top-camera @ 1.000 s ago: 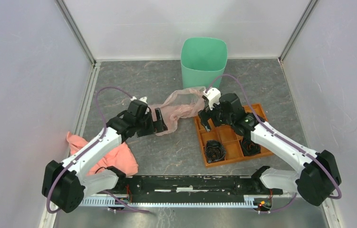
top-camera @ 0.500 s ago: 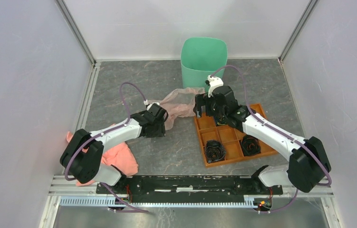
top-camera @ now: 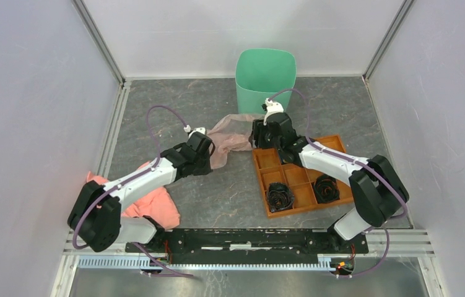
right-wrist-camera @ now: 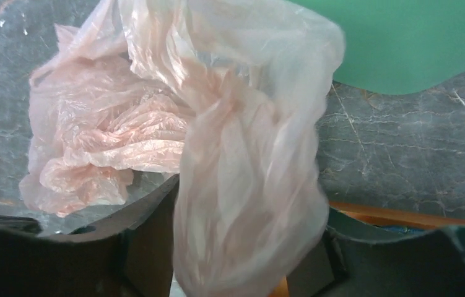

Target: Put the trash bags into the trash bin

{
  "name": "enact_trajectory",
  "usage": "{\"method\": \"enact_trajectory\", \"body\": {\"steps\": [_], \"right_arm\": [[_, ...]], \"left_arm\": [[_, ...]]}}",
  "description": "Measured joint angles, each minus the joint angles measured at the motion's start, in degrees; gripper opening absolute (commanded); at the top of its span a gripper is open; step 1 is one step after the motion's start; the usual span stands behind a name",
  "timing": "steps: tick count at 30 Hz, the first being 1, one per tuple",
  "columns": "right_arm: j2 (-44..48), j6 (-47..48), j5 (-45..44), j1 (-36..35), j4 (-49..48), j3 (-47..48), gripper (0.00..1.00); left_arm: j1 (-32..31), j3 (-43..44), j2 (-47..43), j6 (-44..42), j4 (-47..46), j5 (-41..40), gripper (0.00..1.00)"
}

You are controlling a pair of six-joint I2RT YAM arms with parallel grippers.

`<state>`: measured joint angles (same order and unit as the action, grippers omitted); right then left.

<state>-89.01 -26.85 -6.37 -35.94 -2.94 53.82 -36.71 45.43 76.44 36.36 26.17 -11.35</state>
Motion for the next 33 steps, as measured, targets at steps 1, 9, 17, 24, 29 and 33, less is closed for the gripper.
{"method": "enact_trajectory", "body": {"steps": [1,9,17,24,29,33], "right_arm": [[-0.5,0.5,0.0,0.0,-0.1,0.0,0.48],[1.5,3.1,0.3,0.0,-3.5,-6.5,0.22],[2.0,3.1,3.5,0.0,-5.1,-7.4,0.18],[2.4,3.5,5.4,0.0,-5.8,-7.7,0.13],[4.6,5.3,6.1,0.0,-6.5,-9.0,0.08],[6.1,8.0,6.8,0.0,-7.3,-10.5,0.05]], "left_arm": [[0.0,0.0,-0.7,0.0,0.2,0.0,0.02],[0.6,0.0,-7.3,-0.1,2.0,0.6,0.92],[0.8,0.0,3.0,0.2,0.6,0.9,0.80],[1.7,0.0,7.6,0.0,-0.5,-3.5,0.32],[3.5,0.1,5.0,-0.4,-0.7,-5.3,0.02],[5.0,0.7,-1.7,-0.6,1.4,-5.1,0.02]]}}
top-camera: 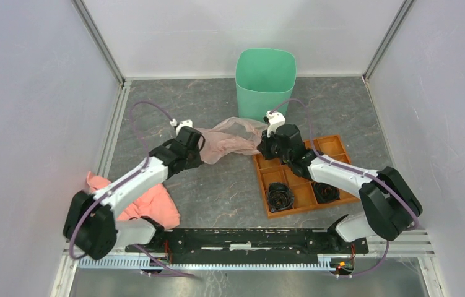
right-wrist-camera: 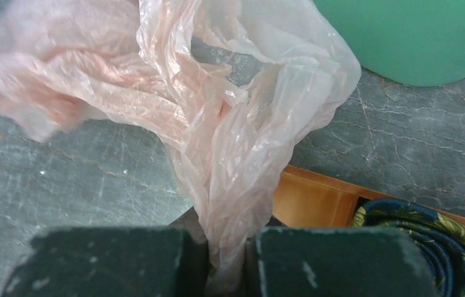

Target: Put the trash bags into the trash bin

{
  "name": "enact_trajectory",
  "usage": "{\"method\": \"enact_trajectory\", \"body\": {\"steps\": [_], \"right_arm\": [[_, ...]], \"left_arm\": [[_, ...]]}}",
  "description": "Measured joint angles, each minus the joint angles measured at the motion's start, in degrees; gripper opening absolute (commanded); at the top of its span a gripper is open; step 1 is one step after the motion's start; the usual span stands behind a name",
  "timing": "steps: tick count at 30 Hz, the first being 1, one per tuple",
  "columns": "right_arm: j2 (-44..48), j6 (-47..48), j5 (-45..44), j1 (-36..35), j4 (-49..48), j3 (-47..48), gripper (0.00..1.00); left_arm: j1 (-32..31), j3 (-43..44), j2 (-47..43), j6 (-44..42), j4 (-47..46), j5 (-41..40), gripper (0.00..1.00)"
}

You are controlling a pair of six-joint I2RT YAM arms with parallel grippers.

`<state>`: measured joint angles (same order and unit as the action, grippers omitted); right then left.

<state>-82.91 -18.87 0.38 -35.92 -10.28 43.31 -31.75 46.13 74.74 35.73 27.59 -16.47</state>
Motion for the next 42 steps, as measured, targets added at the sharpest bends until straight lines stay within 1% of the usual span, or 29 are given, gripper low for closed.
{"method": "enact_trajectory", "body": {"steps": [4,7,10,13,16,20,22,25,27,29,31,34,36,38,39,42], "right_arm": [[1.7,3.6,0.1,0.0,-2.2,-3.5,0.03],[2.8,5.6,0.2,0.0,-4.5,-6.6,0.04],[2.8,6.3,2.1,0.0,-6.9,-8.3,0.03],[2.8,5.6,5.5,0.0,-9.9,-8.8,0.03],[2.8,4.5,7.8,-0.1,-12.1,-8.8,0.03],[2.2,3.0,10.3,0.0,-12.7,-8.7,0.07],[1.4,2.5,11.5,0.1,-12.5,-8.7,0.16],[1.2,2.3,13.1,0.1,-11.0,-8.7,0.24],[1.2,2.7,14.0,0.1,-8.9,-8.1,0.32],[1.3,3.8,14.9,0.0,-5.5,-6.7,0.46],[2.0,5.4,15.2,0.0,-0.6,-4.4,0.58],[4.9,7.6,15.0,0.0,6.9,-0.5,0.78],[8.5,9.7,15.0,0.0,11.3,1.7,0.88],[12.5,11.9,15.2,0.0,14.5,3.7,0.97],[14.5,13.0,15.7,0.1,15.6,4.8,0.98],[19.3,15.8,19.6,0.1,15.8,7.9,0.98]], "left_arm": [[2.0,3.1,-10.6,-1.4,4.8,1.9,0.02],[3.0,8.2,-18.1,-2.5,9.1,2.1,0.02],[3.3,14.6,-23.5,-2.9,12.2,2.0,0.02],[3.3,18.8,-26.9,-2.9,14.0,2.0,0.02],[3.4,19.1,-27.5,-2.8,15.7,2.0,0.02],[3.4,19.1,-26.7,-2.5,18.9,2.3,0.02],[3.4,19.1,-26.8,-2.3,19.6,2.7,0.02],[3.4,19.8,-27.9,-2.4,20.0,3.8,0.02],[3.4,21.0,-28.7,-2.5,19.8,5.2,0.02],[3.4,22.8,-29.2,-3.0,19.7,6.3,0.02],[3.4,25.0,-29.4,-3.5,19.6,6.9,0.02],[3.4,28.3,-29.2,-4.2,19.7,7.7,0.02],[3.4,30.8,-29.0,-4.5,19.9,8.2,0.02],[3.4,32.8,-28.7,-5.0,20.0,8.9,0.02],[3.4,33.9,-28.6,-5.4,20.1,9.4,0.02],[3.4,37.5,-28.3,-6.7,20.2,11.4,0.02]]}}
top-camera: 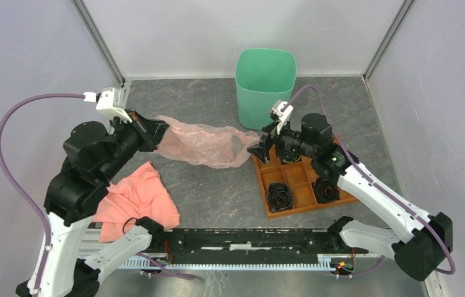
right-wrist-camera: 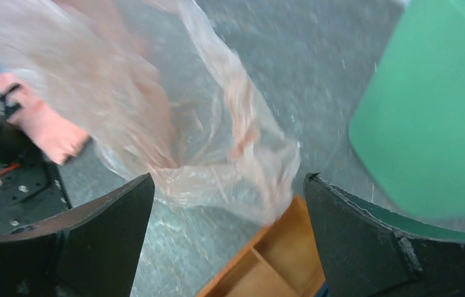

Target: Put the trash bags into the trash bin

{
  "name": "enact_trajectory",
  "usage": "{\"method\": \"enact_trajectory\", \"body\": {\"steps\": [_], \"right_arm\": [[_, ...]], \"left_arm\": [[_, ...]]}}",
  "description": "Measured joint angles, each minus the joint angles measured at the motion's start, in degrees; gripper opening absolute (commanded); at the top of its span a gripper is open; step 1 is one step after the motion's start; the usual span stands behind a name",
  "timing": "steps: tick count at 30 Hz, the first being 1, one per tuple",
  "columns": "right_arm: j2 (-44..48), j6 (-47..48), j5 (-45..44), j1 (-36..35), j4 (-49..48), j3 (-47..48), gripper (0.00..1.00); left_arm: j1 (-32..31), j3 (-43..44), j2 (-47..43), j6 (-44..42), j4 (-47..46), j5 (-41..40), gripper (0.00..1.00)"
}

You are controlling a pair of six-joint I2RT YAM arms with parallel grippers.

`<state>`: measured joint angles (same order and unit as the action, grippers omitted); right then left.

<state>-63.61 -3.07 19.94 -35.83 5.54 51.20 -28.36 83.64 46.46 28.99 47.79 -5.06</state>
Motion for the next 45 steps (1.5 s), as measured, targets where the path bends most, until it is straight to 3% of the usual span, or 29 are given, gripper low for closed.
{"method": "enact_trajectory", "body": {"steps": [6,10,15,21,22,23,24,25,26,27,30,32,37,45], "right_arm": [[1.3,1.2,9.7,0.0,-5.0,4.5,0.98],[-1.1,-1.7,13.0,-4.0,-11.7,6.1,0.98],[-10.0,0.0,6.8,-18.8,-10.5,18.1,0.98],[-15.6,-1.5,-4.4,-23.6,-12.9,24.2,0.96],[-16.7,-1.9,-5.5,-23.8,-13.5,24.2,0.89],[-17.8,-2.3,-6.3,-24.0,-13.9,24.2,0.73],[-19.2,-2.7,-7.1,-24.1,-14.4,24.3,0.42],[-20.8,-3.5,-8.1,-24.1,-14.7,24.3,0.22],[-22.2,-4.4,-8.6,-24.0,-14.8,24.2,0.12],[-23.0,-5.0,-8.8,-23.8,-14.8,23.9,0.02],[-22.7,-9.4,-8.2,-22.3,-17.5,19.1,0.00],[-20.8,-12.3,-6.8,-20.2,-20.2,14.3,0.00],[-16.7,-20.3,-1.2,-13.8,-26.6,5.4,0.00],[-11.4,-24.6,4.3,-12.7,-32.2,1.8,0.00]], "left_arm": [[0.0,3.4,0.0,-1.3,0.6,2.6,0.02],[0.0,4.4,0.4,-1.3,2.7,3.3,0.02],[0.0,4.5,3.1,-1.3,5.5,5.9,0.02],[0.0,2.8,6.3,-1.3,7.5,8.2,0.02],[0.0,2.4,6.5,-1.3,7.7,8.5,0.02],[0.0,2.1,6.8,-1.3,8.1,8.7,0.02],[0.0,2.1,6.8,-1.3,8.4,8.8,0.02],[0.0,2.0,6.9,-1.3,8.5,8.9,0.02],[0.0,2.0,6.7,-1.3,8.7,9.1,0.07],[0.0,2.0,6.6,-1.3,8.8,9.3,0.20],[0.0,2.0,5.8,-1.2,9.8,8.8,0.67],[0.0,1.4,4.8,-1.2,9.8,7.5,0.83],[0.0,-4.2,0.3,1.6,10.5,-1.9,0.99],[0.0,-14.1,3.0,6.5,8.3,-5.3,1.00]]}}
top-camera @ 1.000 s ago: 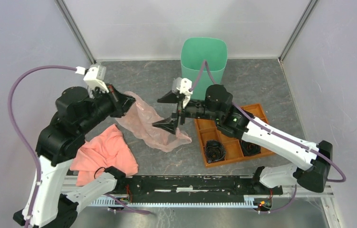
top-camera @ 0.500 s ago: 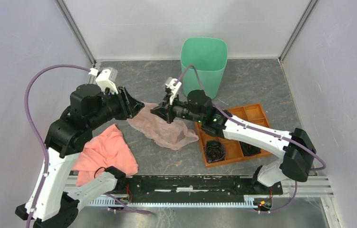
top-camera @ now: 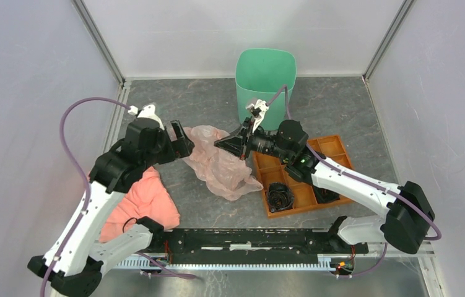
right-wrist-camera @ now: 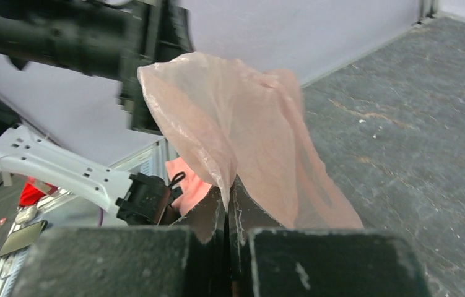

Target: Put the trash bags into the trash bin

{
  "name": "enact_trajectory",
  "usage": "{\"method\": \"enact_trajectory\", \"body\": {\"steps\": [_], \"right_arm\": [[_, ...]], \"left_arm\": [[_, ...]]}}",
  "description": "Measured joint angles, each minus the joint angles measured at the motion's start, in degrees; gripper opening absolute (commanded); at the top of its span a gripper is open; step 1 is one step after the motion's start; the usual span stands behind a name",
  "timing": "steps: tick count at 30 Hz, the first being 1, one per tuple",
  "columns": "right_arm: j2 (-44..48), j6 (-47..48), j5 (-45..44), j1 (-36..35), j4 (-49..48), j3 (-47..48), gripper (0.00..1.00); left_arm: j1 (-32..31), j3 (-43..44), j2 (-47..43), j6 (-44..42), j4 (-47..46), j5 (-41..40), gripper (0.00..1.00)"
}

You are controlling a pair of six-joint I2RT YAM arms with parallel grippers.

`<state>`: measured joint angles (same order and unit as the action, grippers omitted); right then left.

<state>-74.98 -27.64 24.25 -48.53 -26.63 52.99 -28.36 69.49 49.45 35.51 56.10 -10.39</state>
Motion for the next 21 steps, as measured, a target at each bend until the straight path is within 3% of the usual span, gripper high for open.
{"method": "enact_trajectory", "body": {"steps": [4,7,11,16,21], "right_arm": [[0.8,-0.9,2.0,0.0,-1.9,-0.4,0.00],[1.1,-1.7,3.5,0.2,-2.8,-0.8,0.00],[2.6,-3.8,5.7,1.1,-4.0,-1.8,0.00],[5.1,-7.5,9.1,3.7,-7.3,-2.9,0.00],[7.5,-10.9,12.9,7.7,-9.7,-4.4,0.00]], "left_arm": [[0.0,-1.7,2.6,1.2,-3.3,-0.2,0.95],[0.0,-1.8,2.3,1.4,-6.1,-0.7,0.80],[0.0,-2.9,2.1,1.5,-8.6,-4.3,0.46],[0.0,-7.5,1.3,1.4,-7.8,-10.6,0.35],[0.0,-8.7,-3.0,1.6,-4.3,-16.2,0.16]]}}
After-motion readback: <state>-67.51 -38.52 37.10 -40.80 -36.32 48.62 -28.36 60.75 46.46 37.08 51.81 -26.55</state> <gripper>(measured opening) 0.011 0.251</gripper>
